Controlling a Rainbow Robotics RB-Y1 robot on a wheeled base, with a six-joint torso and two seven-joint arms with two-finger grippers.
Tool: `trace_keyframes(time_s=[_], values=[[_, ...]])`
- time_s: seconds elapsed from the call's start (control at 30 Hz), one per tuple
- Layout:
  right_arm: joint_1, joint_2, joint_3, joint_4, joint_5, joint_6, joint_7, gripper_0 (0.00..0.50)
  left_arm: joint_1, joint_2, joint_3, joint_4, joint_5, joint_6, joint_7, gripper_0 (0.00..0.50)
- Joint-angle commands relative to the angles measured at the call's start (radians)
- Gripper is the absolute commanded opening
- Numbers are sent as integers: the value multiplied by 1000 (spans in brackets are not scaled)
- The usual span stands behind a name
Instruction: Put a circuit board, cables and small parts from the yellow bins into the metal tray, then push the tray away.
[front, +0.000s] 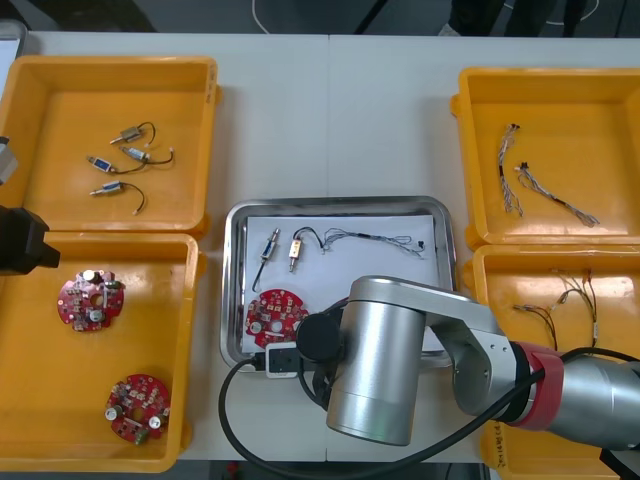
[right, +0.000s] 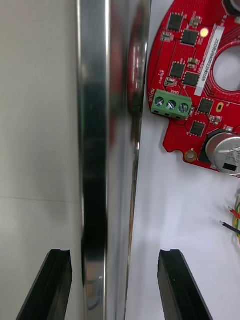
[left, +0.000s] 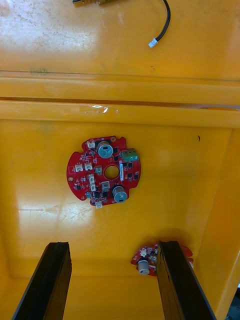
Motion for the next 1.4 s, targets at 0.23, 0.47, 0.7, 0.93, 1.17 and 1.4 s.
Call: trace_keyframes(time_s=[0.23,0.47,0.7,0.93,1.17,1.4], values=[[-17,24,19,-7,9,9,-42,500,18,44,29,-29,0,7,-84,500],[-17,26,20,-25,7,27,-42,125,18,44,29,-29,0,7,-84,500],[-25,29,20,-35,13,27,-43,0,18,44,29,-29,0,7,-84,500],[-65,23,19,-27,18,27,-48,0,18,44,29,-29,0,7,-84,500],[-105,3,19,5,18,-13,-48,0,18,44,29,-29,0,7,-84,500],[-146,-11,16,45,18,-37,-48,0,18,44,29,-29,0,7,-84,500]])
